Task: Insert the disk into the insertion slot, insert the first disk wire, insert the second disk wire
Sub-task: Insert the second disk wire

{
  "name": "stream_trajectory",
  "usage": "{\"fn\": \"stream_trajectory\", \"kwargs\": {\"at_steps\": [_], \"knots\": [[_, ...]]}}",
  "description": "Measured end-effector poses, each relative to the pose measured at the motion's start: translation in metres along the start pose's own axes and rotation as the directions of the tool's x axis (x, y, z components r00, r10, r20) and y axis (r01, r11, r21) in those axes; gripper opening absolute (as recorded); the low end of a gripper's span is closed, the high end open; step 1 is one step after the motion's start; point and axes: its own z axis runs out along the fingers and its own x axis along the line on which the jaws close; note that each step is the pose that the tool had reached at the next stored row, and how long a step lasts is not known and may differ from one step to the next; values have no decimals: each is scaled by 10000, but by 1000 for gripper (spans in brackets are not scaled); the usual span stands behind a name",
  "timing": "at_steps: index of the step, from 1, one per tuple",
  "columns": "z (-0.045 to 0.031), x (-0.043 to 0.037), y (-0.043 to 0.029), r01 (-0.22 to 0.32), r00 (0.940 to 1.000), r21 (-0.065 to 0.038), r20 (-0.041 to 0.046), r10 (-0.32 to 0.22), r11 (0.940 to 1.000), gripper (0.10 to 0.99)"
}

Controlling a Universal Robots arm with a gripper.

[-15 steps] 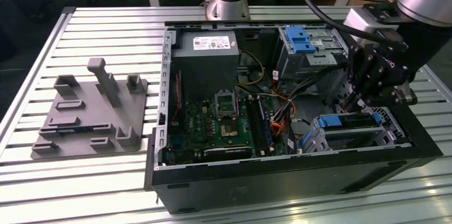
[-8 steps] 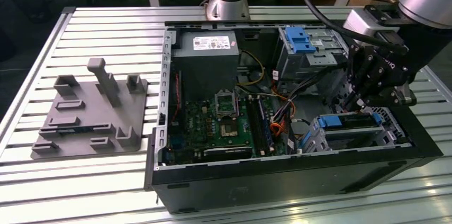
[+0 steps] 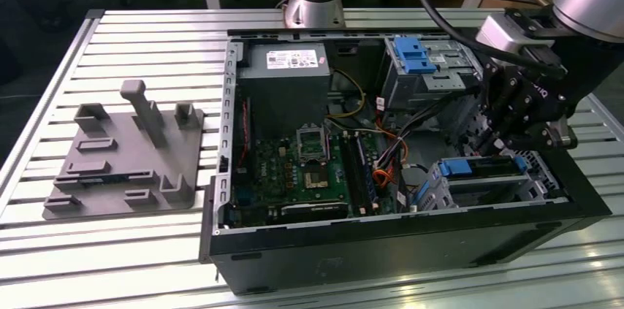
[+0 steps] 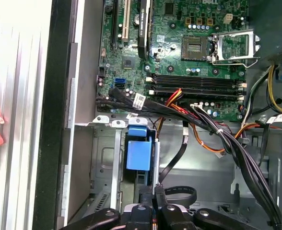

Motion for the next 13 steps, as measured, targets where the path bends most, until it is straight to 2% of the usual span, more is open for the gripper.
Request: {"fn": "stream_trajectory", "kwargs": {"at_steps": [5, 13], "knots": [[1, 44, -1, 0, 10000, 0, -1, 0, 10000, 145], [5, 55, -6, 0, 10000, 0, -1, 0, 10000, 145]]}}
